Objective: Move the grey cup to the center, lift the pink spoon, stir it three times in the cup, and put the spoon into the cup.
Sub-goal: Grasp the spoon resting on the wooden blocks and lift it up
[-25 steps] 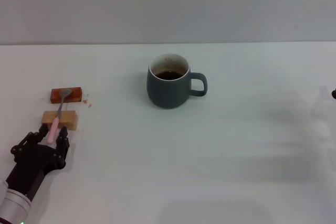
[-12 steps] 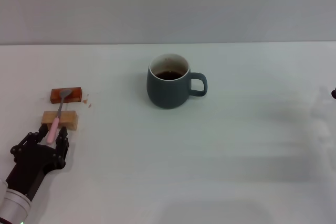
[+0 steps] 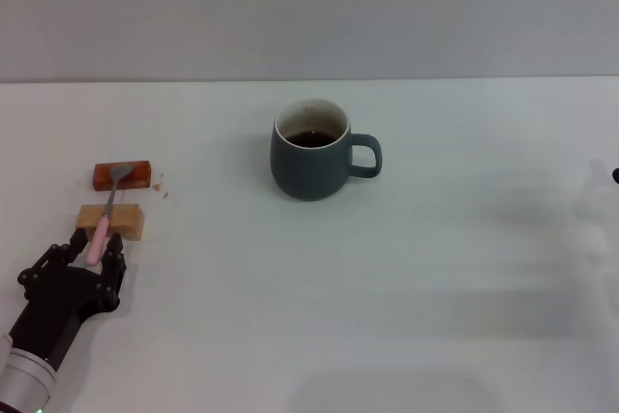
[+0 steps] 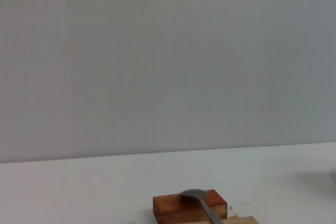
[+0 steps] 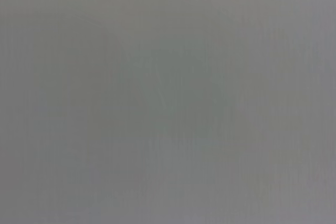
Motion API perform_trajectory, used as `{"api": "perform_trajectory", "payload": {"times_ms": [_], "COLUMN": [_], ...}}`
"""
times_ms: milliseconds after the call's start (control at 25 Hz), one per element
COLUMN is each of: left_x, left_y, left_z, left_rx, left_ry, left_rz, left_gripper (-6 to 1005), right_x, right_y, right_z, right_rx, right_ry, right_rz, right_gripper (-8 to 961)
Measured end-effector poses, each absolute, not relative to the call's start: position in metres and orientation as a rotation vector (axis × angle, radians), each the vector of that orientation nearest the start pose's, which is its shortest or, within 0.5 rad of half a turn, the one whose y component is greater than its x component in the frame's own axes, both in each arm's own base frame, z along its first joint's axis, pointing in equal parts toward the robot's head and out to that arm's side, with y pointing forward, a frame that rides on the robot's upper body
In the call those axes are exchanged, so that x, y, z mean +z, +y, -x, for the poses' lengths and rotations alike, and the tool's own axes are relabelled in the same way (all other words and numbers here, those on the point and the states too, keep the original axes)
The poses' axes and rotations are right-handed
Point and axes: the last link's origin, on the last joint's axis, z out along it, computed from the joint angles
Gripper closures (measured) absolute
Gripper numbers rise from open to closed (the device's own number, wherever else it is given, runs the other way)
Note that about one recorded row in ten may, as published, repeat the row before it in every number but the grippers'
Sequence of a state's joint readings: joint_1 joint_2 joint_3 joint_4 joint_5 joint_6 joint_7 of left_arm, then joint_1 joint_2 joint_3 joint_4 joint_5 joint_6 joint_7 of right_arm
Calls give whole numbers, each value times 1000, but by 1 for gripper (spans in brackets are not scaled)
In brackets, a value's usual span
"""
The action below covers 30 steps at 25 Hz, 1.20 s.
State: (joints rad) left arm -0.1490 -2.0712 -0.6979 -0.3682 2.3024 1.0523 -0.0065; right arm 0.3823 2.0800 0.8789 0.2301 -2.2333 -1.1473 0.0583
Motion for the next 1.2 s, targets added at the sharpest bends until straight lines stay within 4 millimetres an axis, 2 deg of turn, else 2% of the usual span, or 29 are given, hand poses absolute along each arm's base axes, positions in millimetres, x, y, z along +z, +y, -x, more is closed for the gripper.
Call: {"api": "perform_trajectory", "payload": {"times_ms": [360, 600, 840, 1200], "left_x": [-63, -61, -61, -66], "left_y": [243, 245, 244, 247], "left_z": [360, 360, 359, 345], "left_rx": [-515, -517, -515, -500], "left_ry": [-699, -702, -683, -582], "left_rz": [1711, 1702, 1712, 1748], "left_gripper": [581, 747, 838, 839], "right_x": [-11, -11, -12, -12], "right_y": [322, 322, 321, 321], "right_z": [-335, -336, -336, -336], "right_rx": [659, 658, 657, 652], "right_ry": [557, 554, 552, 556], "right_rz": [1515, 1516, 1522, 1525], "right_gripper": [954, 954, 954, 953]}}
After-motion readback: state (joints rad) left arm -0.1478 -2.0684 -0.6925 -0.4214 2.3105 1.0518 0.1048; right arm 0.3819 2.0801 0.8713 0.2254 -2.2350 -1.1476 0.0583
